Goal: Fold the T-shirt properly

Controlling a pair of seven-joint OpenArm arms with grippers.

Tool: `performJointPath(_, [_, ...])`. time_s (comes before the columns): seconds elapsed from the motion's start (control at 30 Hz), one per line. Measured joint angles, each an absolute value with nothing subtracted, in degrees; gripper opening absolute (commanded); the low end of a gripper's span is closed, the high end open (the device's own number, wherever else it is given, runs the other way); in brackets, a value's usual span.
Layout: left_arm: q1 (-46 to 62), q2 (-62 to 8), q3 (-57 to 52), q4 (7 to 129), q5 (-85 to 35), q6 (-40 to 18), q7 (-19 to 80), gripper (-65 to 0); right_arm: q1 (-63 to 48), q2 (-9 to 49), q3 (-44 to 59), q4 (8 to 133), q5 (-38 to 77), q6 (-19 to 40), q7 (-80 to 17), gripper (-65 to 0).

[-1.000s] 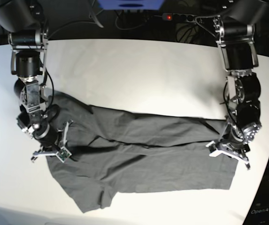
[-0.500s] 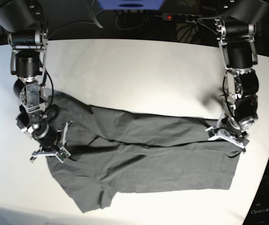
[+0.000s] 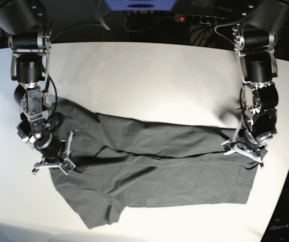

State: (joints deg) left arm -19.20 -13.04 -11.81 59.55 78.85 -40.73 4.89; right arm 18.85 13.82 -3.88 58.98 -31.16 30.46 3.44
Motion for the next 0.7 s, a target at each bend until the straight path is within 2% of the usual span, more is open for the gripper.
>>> performJointPath(0.07, [-19.90, -13.02, -11.81, 57.34, 78.83, -40.58, 4.86, -62.4, 18.87, 13.80, -3.88, 58.98, -31.18, 30.44, 3.44, -64.7])
performJointPath(0.13, [-22.06, -12.95, -12.12, 53.93, 78.63, -35.90, 4.91, -62.4, 18.85, 13.85, -3.88, 58.96, -31.22, 30.44, 3.46, -64.7])
performJointPath(0.27, [-28.99, -12.73, -12.21, 45.34, 73.87, -17.50, 4.80, -62.4, 18.90, 13.96, -3.88, 58.98, -31.22, 30.46, 3.57, -64.7])
performJointPath(0.37, [-32.99, -12.75, -12.21, 43.33, 71.50, -10.26, 5.26, -62.5, 18.85, 13.96, -3.88, 58.98, -31.18, 30.46, 3.29, -64.7])
performJointPath(0.6, [-31.27, -12.69, -12.21, 51.96, 68.34, -10.28, 5.32, -62.5, 17.41, 13.98, -3.88, 58.98, -31.16, 30.46, 3.18, -64.7])
performJointPath(0.7, [-28.93, -13.13, -12.21, 54.46, 68.73, -17.93, 5.37, -62.5, 17.67, 13.98, -3.88, 58.98, -31.16, 30.44, 3.44, -64.7])
